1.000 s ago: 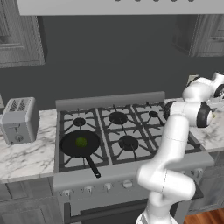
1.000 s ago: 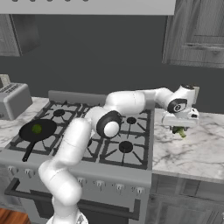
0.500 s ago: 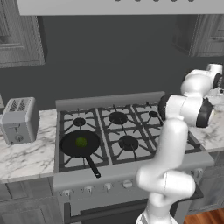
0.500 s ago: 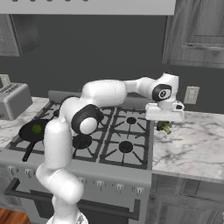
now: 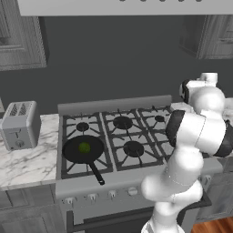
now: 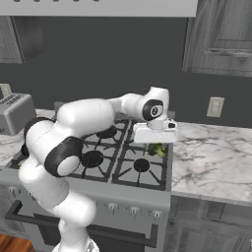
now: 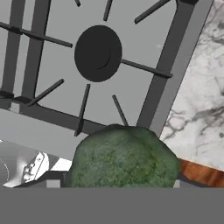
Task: Put the lime and broccoli in the pan. Then turn on the front left burner and set the heat to medium.
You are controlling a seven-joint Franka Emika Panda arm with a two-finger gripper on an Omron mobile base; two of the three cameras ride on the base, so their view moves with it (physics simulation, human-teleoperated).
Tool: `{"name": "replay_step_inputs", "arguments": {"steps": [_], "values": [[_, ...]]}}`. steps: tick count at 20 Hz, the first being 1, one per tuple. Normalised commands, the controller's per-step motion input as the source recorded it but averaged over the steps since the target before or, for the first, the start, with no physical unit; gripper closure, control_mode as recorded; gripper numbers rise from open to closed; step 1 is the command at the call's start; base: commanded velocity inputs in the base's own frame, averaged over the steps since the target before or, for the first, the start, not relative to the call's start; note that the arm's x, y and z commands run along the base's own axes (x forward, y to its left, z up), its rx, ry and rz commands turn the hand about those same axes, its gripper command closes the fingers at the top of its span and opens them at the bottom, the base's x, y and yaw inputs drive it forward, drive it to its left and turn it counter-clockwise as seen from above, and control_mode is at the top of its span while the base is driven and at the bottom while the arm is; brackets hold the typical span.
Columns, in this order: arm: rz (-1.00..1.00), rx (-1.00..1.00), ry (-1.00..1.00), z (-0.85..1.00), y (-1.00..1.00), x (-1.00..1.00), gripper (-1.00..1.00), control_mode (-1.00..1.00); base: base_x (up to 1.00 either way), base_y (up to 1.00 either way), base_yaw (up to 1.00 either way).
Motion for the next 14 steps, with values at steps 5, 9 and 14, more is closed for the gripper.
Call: {"name": "replay_step_inputs", "arguments": {"steps": [5, 9, 14], "values": [[0.08, 0.0, 0.02, 0.18, 1.0, -0.45, 1.0, -1.0, 0.0, 0.0, 0.0], [0.01, 0.0, 0.0, 0.29, 1.0, -0.11, 1.0, -1.0, 0.0, 0.0, 0.0], [-0.05, 0.01, -0.03, 0.29, 1.0, 0.06, 1.0, -1.0, 0.0, 0.0, 0.0]]}}
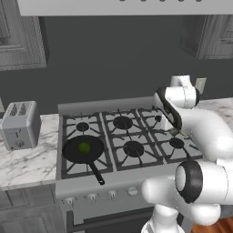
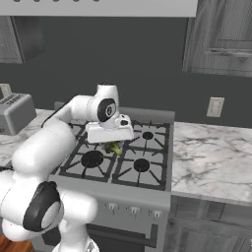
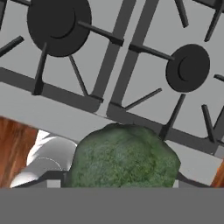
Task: Put the lime and broccoli in the pan. Then turn on the front left burner and set the heat to medium.
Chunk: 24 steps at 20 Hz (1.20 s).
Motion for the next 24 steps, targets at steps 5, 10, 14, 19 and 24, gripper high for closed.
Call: {"name": "replay_step_inputs", "arguments": {"steps": [5, 10, 14, 19, 24], "values": [[-0.19, 0.09, -0.21, 0.16, 1.0, 0.14, 1.0, -1.0, 0.0, 0.0, 0.0], [-0.3, 0.1, -0.23, 0.0, 1.0, 0.26, 1.0, -1.0, 0.0, 0.0, 0.0], [-0.3, 0.08, -0.22, 0.03, 1.0, 0.3, 1.0, -1.0, 0.0, 0.0, 0.0], [-0.28, 0.02, -0.13, 0.0, 1.0, 0.23, 1.0, -1.0, 0.0, 0.0, 0.0], [-0.15, -0.03, 0.11, 0.0, 0.59, 0.19, 1.0, -1.0, 0.0, 0.0, 0.0]]}}
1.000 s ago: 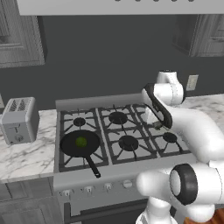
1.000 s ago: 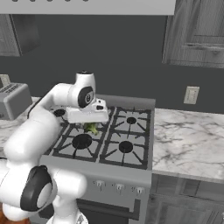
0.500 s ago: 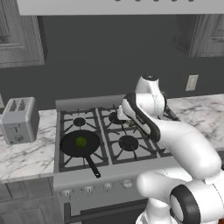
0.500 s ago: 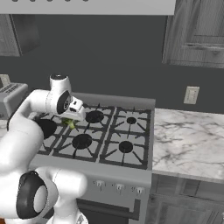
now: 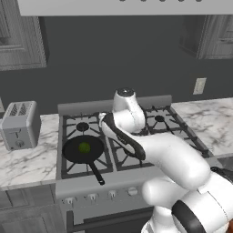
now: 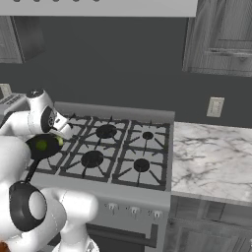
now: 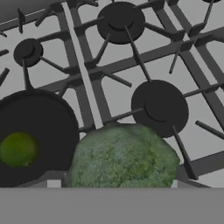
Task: Put the lime and broccoli in the pan. Then turn on the front left burner and set the heat to medium.
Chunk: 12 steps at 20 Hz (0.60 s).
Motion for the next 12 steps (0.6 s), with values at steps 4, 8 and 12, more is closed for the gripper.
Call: {"name": "replay_step_inputs", "arguments": {"steps": [4, 8, 12], "values": [[-0.02, -0.02, 0.07, -0.01, 0.16, 0.16, 1.0, -1.0, 0.0, 0.0, 0.0], [0.0, 0.02, 0.0, -0.05, 0.2, 0.02, 1.0, -1.0, 0.0, 0.0, 0.0], [0.0, 0.13, -0.03, -0.09, 0.2, 0.0, 1.0, -1.0, 0.0, 0.0, 0.0]]}}
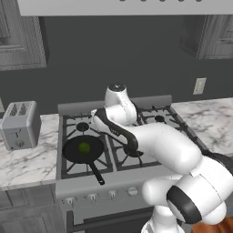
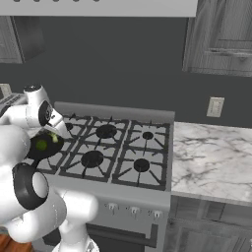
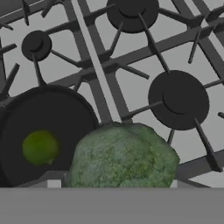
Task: Put the lime and broccoli in the pan. Then turn on the front left burner and set the heat to medium.
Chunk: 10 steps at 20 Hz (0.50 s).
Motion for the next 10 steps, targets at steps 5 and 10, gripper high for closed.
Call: {"name": "replay_step_inputs", "arguments": {"steps": [5, 10], "values": [[0.07, 0.14, -0.03, -0.08, 0.22, 0.01, 1.0, -1.0, 0.0, 0.0, 0.0], [0.27, 0.01, 0.0, -0.03, 0.23, 0.0, 1.0, -1.0, 0.0, 0.0, 0.0]]}}
